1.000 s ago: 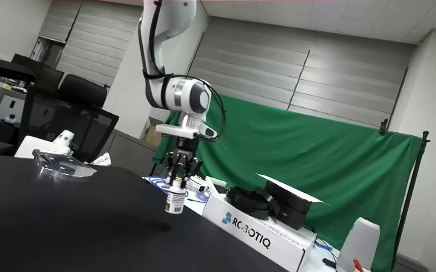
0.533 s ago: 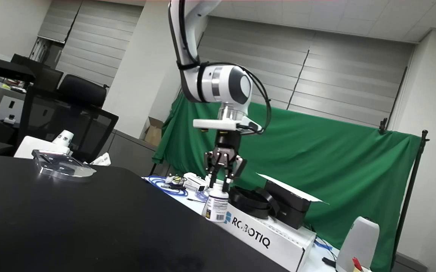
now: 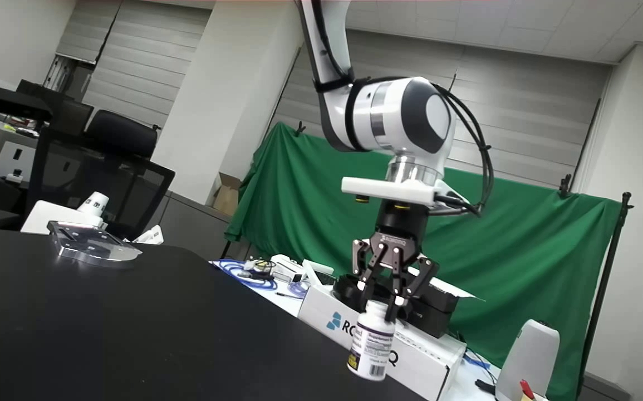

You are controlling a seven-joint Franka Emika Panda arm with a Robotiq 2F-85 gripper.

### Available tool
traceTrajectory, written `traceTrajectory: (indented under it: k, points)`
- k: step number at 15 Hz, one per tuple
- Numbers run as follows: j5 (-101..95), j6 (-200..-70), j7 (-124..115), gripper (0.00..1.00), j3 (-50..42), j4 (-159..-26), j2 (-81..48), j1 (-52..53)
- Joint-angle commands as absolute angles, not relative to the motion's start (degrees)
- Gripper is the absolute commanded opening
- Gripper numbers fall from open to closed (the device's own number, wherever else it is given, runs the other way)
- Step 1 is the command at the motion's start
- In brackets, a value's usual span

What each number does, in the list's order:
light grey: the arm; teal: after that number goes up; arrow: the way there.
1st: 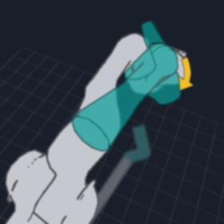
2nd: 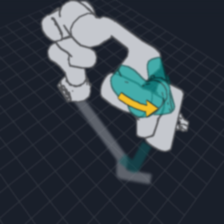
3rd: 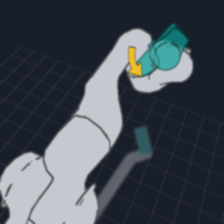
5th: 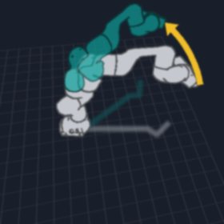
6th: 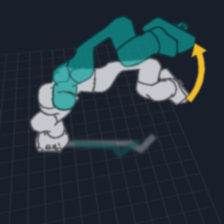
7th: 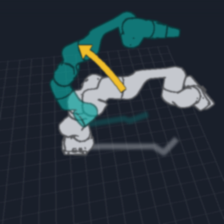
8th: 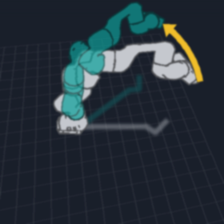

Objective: Move the bottle to the right

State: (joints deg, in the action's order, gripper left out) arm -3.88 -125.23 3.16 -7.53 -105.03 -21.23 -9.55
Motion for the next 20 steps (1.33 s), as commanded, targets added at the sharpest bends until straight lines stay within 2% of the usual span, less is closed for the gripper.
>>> traceTrajectory:
  k: [1,7,14,16,17,20]
  points:
    - [-2.0,-129.9,6.3,0.19,-8.4,-111.4,-18.5,-12.3]
    - [-0.1,-142.1,9.6,0.19,-8.6,-120.9,-18.6,-15.0]
    - [5.4,-148.7,10.0,0.19,-8.1,-126.1,-19.0,-16.0]
    - [4.9,-147.3,8.4,0.69,-9.0,-125.8,-18.8,-15.5]
    - [4.3,-146.3,8.0,0.7,-9.4,-125.5,-18.4,-15.2]
    - [2.7,-142.8,7.2,0.89,-10.4,-124.8,-15.4,-14.5]
